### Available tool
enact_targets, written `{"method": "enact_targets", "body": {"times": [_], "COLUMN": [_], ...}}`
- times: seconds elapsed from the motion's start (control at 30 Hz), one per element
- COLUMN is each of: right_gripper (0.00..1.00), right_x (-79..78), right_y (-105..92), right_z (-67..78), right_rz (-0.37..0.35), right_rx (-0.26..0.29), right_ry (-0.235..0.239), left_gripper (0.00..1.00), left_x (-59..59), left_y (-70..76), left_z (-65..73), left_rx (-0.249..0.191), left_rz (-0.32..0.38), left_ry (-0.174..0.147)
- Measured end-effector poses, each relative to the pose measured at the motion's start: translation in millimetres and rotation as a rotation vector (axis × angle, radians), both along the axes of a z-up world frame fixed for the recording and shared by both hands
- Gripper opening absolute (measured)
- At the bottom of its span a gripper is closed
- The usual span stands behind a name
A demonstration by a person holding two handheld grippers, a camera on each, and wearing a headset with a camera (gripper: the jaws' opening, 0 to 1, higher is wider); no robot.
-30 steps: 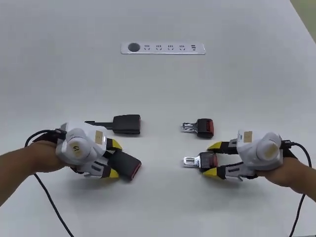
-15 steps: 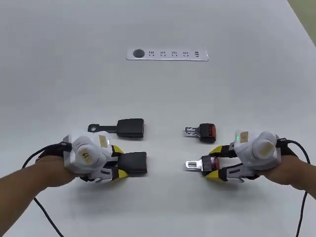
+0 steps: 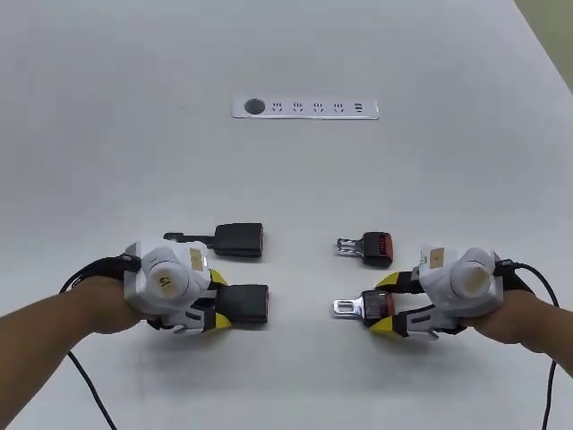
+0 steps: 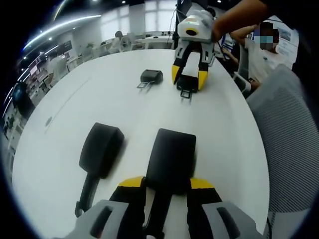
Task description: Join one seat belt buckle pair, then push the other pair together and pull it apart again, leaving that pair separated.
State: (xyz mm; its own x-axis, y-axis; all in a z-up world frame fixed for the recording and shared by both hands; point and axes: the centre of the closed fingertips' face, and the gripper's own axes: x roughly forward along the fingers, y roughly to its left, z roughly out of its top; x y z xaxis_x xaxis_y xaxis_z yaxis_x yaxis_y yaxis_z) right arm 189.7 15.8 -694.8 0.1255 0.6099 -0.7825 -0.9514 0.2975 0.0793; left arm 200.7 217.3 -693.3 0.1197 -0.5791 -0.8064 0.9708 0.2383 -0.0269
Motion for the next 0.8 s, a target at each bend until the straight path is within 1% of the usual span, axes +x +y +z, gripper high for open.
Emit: {"method": "enact_targets", "body": {"times": [0.13,0.37,0.57,0.77,0.8], "right_gripper": [0.35,0.36,0.35,0.36,0.36], "right_x": [3.6,5.7,4.4,8.0,6.1], "right_y": [7.0,21.3,37.7,53.4,57.6], "right_z": [-1.2,-2.6,0.0,0.9,1.4], "right_rz": [-0.001,0.004,0.002,-0.002,-0.001], "right_rx": [0.019,0.042,0.067,0.094,0.100], "right_ry": [-0.003,-0.008,-0.012,-0.018,-0.015], "left_gripper": [0.33,0.33,0.33,0.33,0.33], "left_x": [0.1,-0.9,-0.7,-0.9,-1.0], "left_y": [-1.0,-0.9,0.0,0.3,0.3], "left_z": [0.0,0.0,-1.2,-1.3,-1.3], "left_rx": [0.010,0.024,0.036,0.038,0.039], "left_rz": [0.006,0.006,0.008,0.013,0.013], "left_ry": [0.007,0.010,0.014,0.016,0.017]}}
